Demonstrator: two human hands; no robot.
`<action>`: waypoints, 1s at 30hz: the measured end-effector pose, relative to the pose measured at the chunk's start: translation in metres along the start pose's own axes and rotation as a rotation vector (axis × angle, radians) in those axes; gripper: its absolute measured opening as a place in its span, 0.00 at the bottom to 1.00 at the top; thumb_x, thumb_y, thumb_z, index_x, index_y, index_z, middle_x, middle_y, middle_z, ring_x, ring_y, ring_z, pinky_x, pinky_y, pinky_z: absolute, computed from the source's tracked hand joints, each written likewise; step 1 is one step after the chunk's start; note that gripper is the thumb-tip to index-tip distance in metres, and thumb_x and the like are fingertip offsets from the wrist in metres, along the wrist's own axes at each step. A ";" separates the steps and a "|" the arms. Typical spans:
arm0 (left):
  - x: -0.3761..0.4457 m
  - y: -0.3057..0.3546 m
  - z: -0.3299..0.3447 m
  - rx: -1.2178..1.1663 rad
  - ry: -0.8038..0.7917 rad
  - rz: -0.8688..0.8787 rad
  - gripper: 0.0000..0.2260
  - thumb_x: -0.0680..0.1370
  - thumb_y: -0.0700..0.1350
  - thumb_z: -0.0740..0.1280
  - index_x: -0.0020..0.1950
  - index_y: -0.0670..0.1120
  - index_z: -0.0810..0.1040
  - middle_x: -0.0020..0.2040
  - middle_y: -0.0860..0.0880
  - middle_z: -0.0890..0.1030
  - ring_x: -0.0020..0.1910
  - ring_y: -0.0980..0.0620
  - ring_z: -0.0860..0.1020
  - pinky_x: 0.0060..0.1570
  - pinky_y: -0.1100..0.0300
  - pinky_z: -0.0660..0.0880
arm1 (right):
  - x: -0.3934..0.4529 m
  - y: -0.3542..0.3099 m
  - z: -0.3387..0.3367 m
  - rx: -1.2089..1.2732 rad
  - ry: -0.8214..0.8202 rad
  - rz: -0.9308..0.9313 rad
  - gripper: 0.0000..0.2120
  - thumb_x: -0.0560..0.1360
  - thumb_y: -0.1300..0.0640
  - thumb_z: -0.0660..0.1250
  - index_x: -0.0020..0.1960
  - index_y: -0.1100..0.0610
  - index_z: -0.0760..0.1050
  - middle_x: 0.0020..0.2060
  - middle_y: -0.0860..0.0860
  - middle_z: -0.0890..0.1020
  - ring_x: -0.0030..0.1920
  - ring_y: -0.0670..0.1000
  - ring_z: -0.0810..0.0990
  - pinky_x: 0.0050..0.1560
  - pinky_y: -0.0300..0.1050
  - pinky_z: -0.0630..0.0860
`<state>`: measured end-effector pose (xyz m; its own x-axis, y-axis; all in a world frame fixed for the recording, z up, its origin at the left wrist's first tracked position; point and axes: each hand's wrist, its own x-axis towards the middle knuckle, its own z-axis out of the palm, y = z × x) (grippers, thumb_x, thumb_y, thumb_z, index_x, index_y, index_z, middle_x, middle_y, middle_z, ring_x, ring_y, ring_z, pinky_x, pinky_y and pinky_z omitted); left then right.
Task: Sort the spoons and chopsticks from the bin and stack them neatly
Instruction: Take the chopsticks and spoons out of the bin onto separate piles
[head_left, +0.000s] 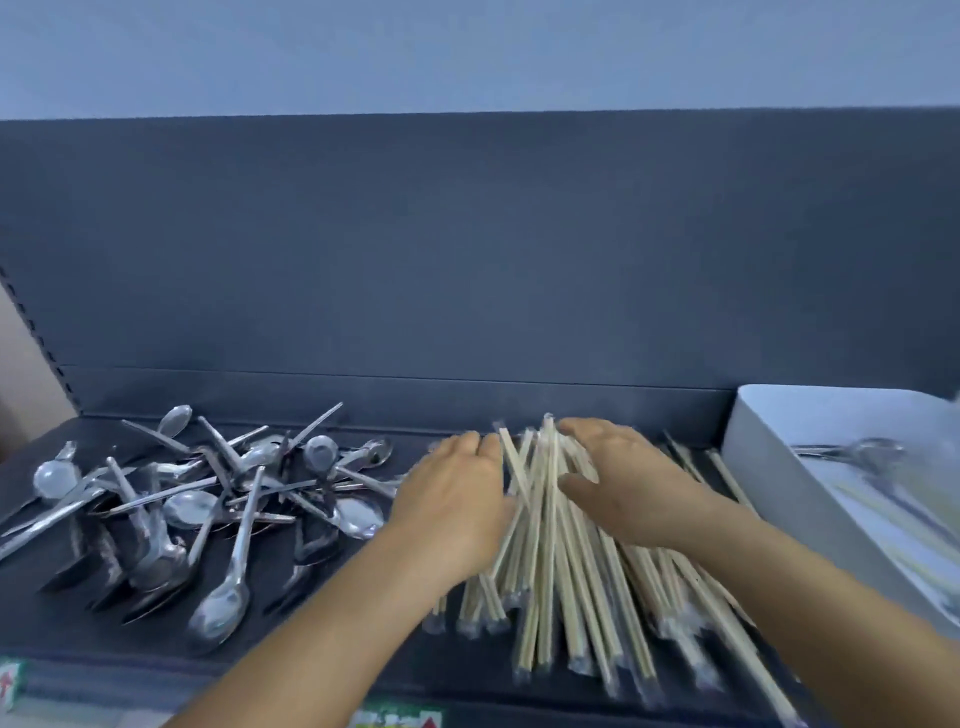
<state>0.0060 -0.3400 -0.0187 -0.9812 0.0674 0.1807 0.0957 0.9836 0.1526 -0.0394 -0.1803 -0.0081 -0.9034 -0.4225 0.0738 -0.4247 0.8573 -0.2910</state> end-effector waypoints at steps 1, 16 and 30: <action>0.004 0.015 0.002 0.004 0.003 0.021 0.25 0.80 0.52 0.59 0.74 0.44 0.59 0.70 0.47 0.66 0.70 0.47 0.63 0.67 0.56 0.61 | -0.006 0.014 -0.006 0.008 0.004 0.006 0.26 0.78 0.51 0.59 0.74 0.53 0.58 0.73 0.49 0.63 0.73 0.52 0.60 0.71 0.44 0.57; 0.060 0.265 0.037 -0.052 -0.025 0.107 0.22 0.80 0.52 0.58 0.71 0.46 0.62 0.67 0.48 0.68 0.67 0.47 0.66 0.61 0.55 0.66 | -0.079 0.238 -0.076 0.026 0.013 0.059 0.25 0.78 0.52 0.59 0.74 0.53 0.58 0.73 0.48 0.63 0.72 0.51 0.61 0.70 0.43 0.57; 0.072 0.328 0.088 0.283 -0.545 0.362 0.40 0.70 0.61 0.70 0.74 0.46 0.56 0.65 0.45 0.66 0.64 0.44 0.66 0.57 0.51 0.68 | -0.108 0.316 -0.069 -0.134 -0.463 -0.025 0.53 0.65 0.44 0.75 0.77 0.50 0.43 0.76 0.47 0.51 0.75 0.53 0.52 0.73 0.51 0.57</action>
<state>-0.0484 0.0021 -0.0412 -0.8470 0.3995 -0.3507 0.4569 0.8843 -0.0962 -0.0806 0.1563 -0.0423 -0.7845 -0.5036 -0.3618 -0.4770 0.8629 -0.1668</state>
